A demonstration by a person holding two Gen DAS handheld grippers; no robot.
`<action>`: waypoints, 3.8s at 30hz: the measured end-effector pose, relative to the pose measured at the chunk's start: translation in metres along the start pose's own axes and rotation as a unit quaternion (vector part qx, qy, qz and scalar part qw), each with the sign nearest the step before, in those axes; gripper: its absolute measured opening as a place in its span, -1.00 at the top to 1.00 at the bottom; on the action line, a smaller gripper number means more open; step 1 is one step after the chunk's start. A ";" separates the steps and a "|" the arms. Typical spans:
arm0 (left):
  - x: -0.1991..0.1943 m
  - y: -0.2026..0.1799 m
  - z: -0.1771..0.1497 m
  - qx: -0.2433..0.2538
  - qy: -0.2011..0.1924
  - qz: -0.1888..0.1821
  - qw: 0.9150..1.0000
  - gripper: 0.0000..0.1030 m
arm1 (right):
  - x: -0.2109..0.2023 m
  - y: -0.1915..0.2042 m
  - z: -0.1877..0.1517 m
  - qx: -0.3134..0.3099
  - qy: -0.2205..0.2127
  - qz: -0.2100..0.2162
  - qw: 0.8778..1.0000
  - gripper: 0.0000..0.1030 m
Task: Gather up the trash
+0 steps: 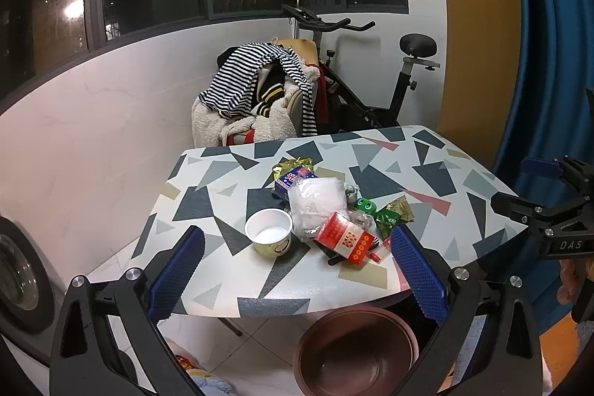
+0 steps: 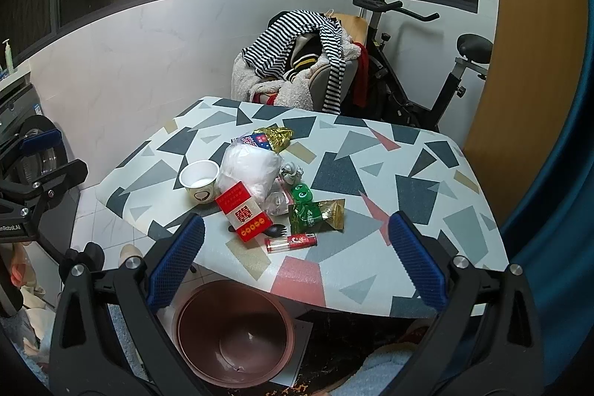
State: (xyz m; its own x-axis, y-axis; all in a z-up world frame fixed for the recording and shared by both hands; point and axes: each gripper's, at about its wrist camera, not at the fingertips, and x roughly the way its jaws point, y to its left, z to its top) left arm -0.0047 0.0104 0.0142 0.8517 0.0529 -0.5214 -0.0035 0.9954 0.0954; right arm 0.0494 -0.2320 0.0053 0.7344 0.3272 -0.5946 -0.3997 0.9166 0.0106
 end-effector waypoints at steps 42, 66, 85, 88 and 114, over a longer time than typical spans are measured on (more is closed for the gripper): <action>-0.002 -0.004 0.003 0.003 0.000 0.001 1.000 -0.91 | -0.001 0.000 0.000 0.001 -0.003 0.001 1.000 -0.89; 0.020 -0.012 -0.021 0.023 -0.006 0.052 0.998 -0.90 | 0.025 -0.003 -0.023 0.019 0.023 -0.005 1.000 -0.89; 0.120 0.054 -0.075 -0.036 0.066 0.052 0.996 -0.91 | 0.153 0.020 -0.056 0.010 0.075 0.099 0.992 -0.89; 0.131 0.064 -0.083 -0.055 0.077 0.054 0.994 -0.91 | 0.183 0.041 -0.055 -0.026 0.102 0.086 0.991 -0.89; 0.160 0.089 -0.100 -0.174 0.117 -0.012 0.978 -0.90 | 0.211 0.047 -0.046 -0.021 0.037 0.105 0.994 -0.26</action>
State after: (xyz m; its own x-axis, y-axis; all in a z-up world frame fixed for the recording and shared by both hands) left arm 0.0788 0.1152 -0.1455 0.7104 0.0052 -0.7037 -0.1976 0.9612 -0.1924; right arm 0.1602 -0.1303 -0.1565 0.5908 0.4906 -0.6405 -0.5630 0.8193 0.1082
